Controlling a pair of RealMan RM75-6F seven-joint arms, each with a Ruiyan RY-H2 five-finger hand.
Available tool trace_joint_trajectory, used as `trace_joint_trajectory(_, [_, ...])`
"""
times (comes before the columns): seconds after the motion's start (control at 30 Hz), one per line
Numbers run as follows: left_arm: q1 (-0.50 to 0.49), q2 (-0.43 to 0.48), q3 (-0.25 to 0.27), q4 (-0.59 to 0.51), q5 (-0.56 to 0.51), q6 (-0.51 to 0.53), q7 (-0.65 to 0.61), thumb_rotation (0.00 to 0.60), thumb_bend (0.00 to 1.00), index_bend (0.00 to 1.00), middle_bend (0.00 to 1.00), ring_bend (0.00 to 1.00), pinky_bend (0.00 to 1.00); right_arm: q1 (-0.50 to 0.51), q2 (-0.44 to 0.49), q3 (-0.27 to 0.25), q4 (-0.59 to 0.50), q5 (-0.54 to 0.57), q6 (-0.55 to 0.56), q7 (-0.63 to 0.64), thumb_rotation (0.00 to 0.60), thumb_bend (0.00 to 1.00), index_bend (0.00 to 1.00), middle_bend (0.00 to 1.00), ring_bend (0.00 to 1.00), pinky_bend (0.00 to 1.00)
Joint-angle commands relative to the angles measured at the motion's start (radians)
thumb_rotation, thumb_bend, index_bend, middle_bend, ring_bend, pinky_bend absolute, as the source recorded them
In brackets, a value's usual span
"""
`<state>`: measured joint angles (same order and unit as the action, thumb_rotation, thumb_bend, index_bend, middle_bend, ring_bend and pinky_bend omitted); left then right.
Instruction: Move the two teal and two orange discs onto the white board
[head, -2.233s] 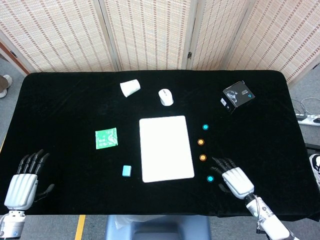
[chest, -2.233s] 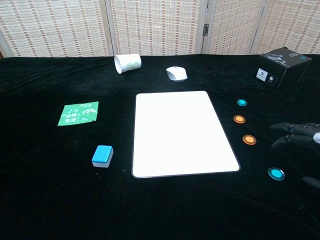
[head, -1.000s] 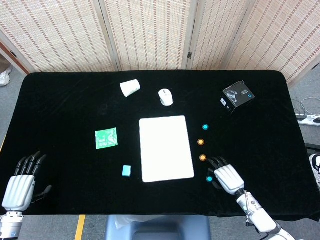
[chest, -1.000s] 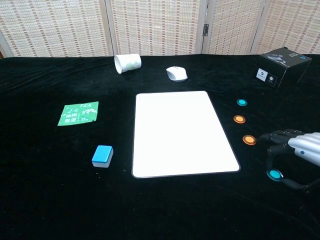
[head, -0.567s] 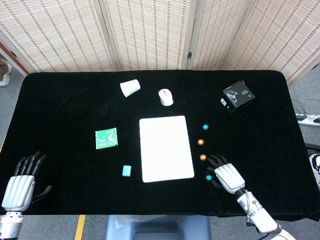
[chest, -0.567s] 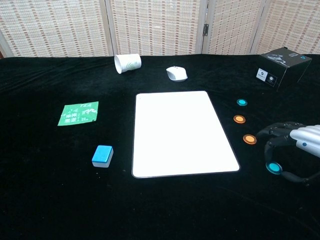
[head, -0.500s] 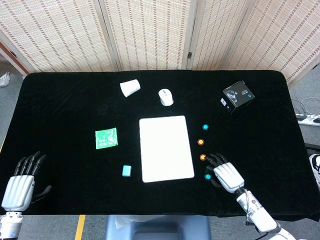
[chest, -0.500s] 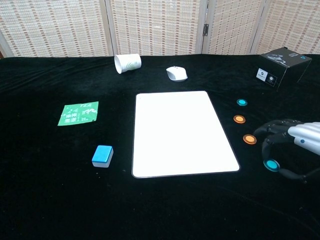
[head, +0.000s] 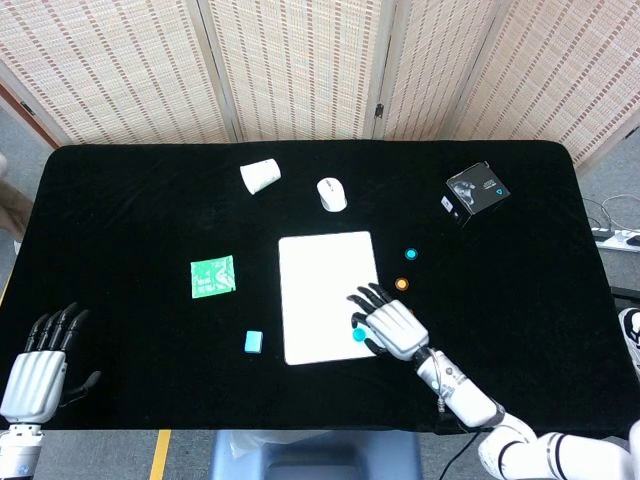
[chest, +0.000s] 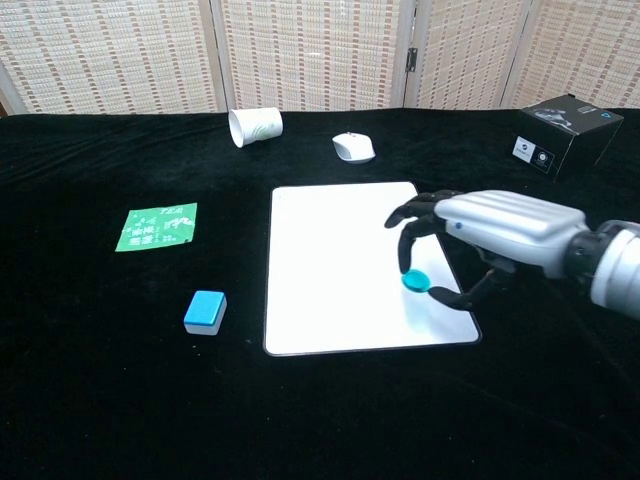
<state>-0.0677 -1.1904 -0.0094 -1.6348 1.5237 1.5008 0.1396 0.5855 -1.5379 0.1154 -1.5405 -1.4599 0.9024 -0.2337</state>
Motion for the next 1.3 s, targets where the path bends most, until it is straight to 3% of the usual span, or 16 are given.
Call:
trace_joint_trajectory(0.03, [0.002,0.001,0.001,0.002,-0.002,0.001,-0.002,0.600,0.28,0.10,0.01,0.04,0.00,0.051,-0.055,0.037,0.006,0.061,-0.054,-0.060,0.600,0.47,0.51,0.16,0.00,0.00])
trace_joint_trajectory(0.37, [0.008,0.000,0.004,0.017,-0.009,-0.002,-0.014,0.600,0.28,0.10,0.01,0.03,0.00,0.128,-0.157,0.050,0.065,0.171,-0.098,-0.166,0.600,0.47,0.49,0.15,0.00,0.00])
trace_joint_trajectory(0.43, [0.008,0.000,0.005,0.018,-0.009,-0.003,-0.020,0.600,0.28,0.10,0.01,0.03,0.00,0.136,-0.160,0.042,0.067,0.188,-0.103,-0.191,0.600,0.47,0.42,0.13,0.00,0.00])
trace_joint_trajectory(0.57, [0.007,-0.002,0.004,0.021,-0.010,-0.006,-0.020,0.600,0.28,0.10,0.01,0.03,0.00,0.139,-0.145,0.032,0.051,0.209,-0.097,-0.207,0.600,0.48,0.04,0.08,0.00,0.00])
trace_joint_trajectory(0.63, [0.004,-0.002,0.004,0.019,-0.009,-0.011,-0.017,0.600,0.28,0.10,0.01,0.04,0.00,0.134,-0.132,0.032,0.045,0.211,-0.078,-0.200,0.600,0.48,0.00,0.07,0.00,0.00])
trace_joint_trajectory(0.77, [-0.001,0.000,0.001,0.008,0.000,-0.010,-0.009,0.600,0.28,0.10,0.01,0.03,0.00,0.114,-0.094,0.044,0.043,0.218,-0.029,-0.170,0.600,0.47,0.01,0.08,0.00,0.00])
trace_joint_trajectory(0.93, [-0.007,-0.002,-0.001,0.000,0.001,-0.016,0.000,0.600,0.28,0.10,0.01,0.04,0.00,0.090,-0.041,0.089,0.093,0.274,0.021,-0.130,0.600,0.47,0.15,0.09,0.00,0.00])
trace_joint_trajectory(1.1, [-0.009,-0.005,0.002,-0.006,0.002,-0.022,0.009,0.600,0.28,0.10,0.01,0.03,0.00,0.101,-0.010,0.129,0.158,0.369,0.005,-0.135,0.600,0.48,0.20,0.10,0.00,0.00])
trace_joint_trajectory(1.3, [-0.009,0.000,0.001,-0.018,0.003,-0.017,0.019,0.600,0.28,0.10,0.01,0.03,0.00,0.142,-0.035,0.153,0.266,0.479,-0.055,-0.155,0.600,0.47,0.25,0.10,0.00,0.00])
